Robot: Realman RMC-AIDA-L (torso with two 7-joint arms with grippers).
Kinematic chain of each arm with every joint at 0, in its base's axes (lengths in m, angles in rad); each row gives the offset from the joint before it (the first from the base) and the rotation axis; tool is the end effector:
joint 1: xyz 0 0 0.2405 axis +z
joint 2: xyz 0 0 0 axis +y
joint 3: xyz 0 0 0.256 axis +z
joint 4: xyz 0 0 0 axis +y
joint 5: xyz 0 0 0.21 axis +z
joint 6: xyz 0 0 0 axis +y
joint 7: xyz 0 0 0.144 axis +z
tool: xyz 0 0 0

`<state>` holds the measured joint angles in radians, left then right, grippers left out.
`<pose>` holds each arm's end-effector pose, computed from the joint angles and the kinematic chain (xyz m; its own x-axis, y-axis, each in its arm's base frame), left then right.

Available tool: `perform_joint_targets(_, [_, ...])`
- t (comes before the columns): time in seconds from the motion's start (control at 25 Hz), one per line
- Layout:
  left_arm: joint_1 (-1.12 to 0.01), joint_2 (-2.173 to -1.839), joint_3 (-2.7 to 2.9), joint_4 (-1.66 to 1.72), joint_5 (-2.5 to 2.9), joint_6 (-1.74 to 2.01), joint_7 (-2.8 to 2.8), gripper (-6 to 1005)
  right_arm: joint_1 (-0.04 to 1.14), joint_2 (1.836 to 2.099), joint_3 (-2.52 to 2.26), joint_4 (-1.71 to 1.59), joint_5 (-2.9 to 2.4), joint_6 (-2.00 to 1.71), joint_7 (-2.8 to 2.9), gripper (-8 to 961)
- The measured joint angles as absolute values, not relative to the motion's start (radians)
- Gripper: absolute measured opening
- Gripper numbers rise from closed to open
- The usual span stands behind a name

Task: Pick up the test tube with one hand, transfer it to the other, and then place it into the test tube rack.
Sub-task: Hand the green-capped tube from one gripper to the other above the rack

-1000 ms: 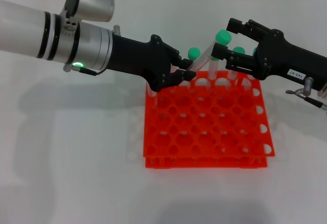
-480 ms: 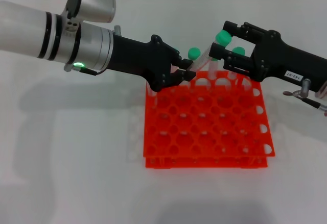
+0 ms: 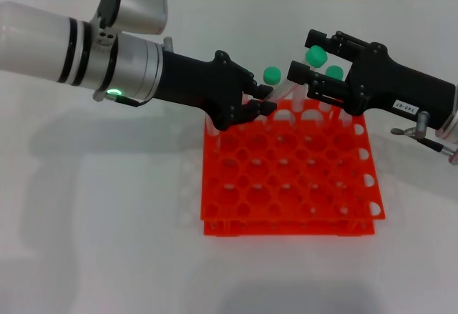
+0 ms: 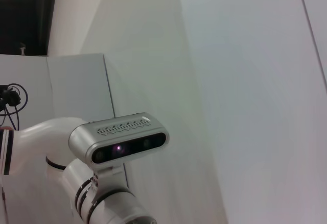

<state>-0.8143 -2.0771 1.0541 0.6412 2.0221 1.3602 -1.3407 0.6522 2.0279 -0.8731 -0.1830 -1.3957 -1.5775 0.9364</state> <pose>-0.1649 0.3855 -0.0503 0.9760 0.0017 0.2178 0.0300 -0.9915 -0.1267 0.2175 0.3412 -0.0225 0.5844 -0.0844 -0.8071 -0.3805 -0.9070 -0.1806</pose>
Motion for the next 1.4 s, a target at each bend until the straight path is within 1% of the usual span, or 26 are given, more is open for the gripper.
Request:
perform_joint_targets(0.2, [-0.815, -2.077, 1.059, 0.641, 2.021, 1.358, -1.341, 265, 0.653, 2.028, -0.874, -0.182, -1.396, -1.579, 0.936, 706])
perform_joint_targets(0.68, [-0.812, -2.078, 1.058, 0.634, 1.982, 1.357, -1.305, 270, 0.657, 2.028, -0.877, -0.168, -1.382, -1.592, 0.925, 629])
perform_joint_targets(1.12, [-0.814, -2.079, 1.059, 0.628, 1.984, 1.358, -1.302, 276, 0.664, 2.028, -0.875, -0.168, -1.376, -1.603, 0.924, 635])
perform_joint_targets(1.4, [-0.815, -2.079, 1.06, 0.627, 1.984, 1.358, -1.302, 279, 0.664, 2.028, -0.881, -0.158, -1.359, -1.598, 0.9, 548])
